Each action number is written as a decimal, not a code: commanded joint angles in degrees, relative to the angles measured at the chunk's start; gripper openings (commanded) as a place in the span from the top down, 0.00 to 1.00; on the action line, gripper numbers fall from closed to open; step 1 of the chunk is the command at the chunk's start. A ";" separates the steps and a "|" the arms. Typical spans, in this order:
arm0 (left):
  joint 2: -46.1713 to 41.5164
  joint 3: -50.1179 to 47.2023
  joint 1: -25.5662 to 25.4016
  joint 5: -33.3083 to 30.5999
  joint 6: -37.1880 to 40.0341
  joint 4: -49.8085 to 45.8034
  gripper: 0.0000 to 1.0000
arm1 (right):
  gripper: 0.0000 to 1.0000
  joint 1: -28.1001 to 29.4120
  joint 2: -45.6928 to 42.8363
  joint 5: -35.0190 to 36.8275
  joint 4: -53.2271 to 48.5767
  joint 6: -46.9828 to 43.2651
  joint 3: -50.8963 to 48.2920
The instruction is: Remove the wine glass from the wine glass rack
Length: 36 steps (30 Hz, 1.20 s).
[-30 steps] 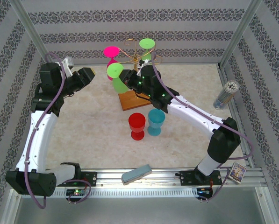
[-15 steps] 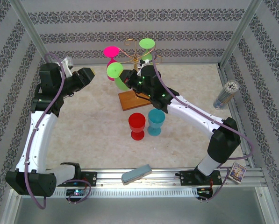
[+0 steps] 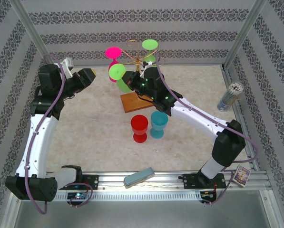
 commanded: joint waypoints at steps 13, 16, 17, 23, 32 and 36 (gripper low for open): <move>-2.22 -0.90 1.00 0.08 -0.85 2.07 0.48 | 1.00 -0.21 -3.91 1.09 2.57 -0.31 -1.58; -2.48 -0.99 1.00 -0.11 -0.94 1.97 0.48 | 1.00 -0.22 -3.93 0.78 2.88 -0.04 -1.38; -2.46 -0.91 1.00 -0.10 -0.87 1.90 0.48 | 1.00 -0.23 -3.94 0.65 2.95 0.04 -1.30; -2.61 -0.64 1.00 -0.21 -0.95 1.79 0.48 | 1.00 -0.32 -3.34 -0.38 3.28 0.57 0.01; -2.88 -0.33 1.00 -0.39 -0.90 1.53 0.48 | 1.00 -0.36 -3.48 -1.19 4.08 1.43 0.72; -2.97 -0.35 1.00 -0.33 -1.00 1.54 0.48 | 1.00 -0.40 -3.75 -1.47 4.64 2.06 0.55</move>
